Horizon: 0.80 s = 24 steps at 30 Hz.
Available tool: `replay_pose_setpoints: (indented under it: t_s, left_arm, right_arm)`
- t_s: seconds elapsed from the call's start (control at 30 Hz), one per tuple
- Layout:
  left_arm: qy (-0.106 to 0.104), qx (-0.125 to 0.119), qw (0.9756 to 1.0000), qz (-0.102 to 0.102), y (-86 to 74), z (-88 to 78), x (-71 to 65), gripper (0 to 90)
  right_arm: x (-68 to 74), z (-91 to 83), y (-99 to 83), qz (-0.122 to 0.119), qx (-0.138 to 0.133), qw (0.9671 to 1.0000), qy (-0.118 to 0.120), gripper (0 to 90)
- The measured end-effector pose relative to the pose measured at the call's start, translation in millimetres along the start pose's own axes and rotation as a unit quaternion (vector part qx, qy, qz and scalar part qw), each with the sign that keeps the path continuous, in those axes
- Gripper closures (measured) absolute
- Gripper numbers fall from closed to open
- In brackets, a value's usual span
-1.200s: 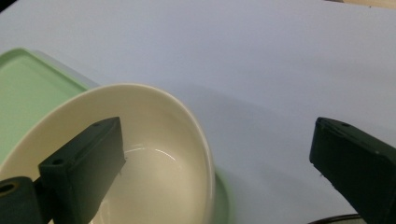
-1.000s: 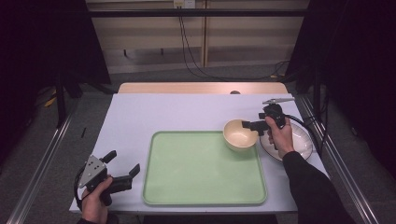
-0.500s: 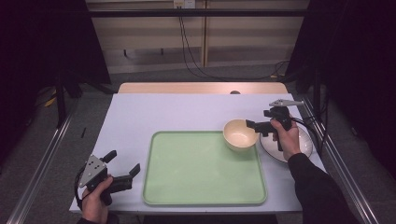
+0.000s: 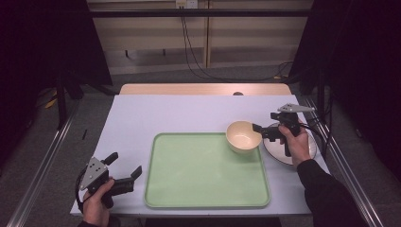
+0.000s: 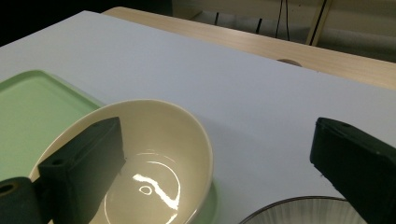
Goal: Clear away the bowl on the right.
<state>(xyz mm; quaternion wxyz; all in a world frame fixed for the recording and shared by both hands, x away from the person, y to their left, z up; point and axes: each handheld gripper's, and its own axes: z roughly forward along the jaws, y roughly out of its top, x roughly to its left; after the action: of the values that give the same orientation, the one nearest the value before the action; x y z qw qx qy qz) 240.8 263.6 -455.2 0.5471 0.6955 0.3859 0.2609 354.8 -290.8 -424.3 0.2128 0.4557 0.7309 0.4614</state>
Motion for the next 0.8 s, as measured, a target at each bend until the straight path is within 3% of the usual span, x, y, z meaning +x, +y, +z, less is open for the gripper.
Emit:
replay_pose_setpoints:
  t_s: [0.43, 0.8]
  left_arm:
    - [0.000, -0.002, 1.0000, -0.001, 0.1, 0.2, -0.4, 0.4]
    - [0.001, 0.000, 1.0000, 0.000, 0.0, 0.1, -0.3, 0.4]
  right_arm:
    - [-4.9, -28.8, -17.3, 0.006, -0.020, 0.9996, -0.019, 2.6]
    - [2.6, -52.4, -29.2, 0.009, -0.031, 0.9993, -0.016, 2.8]
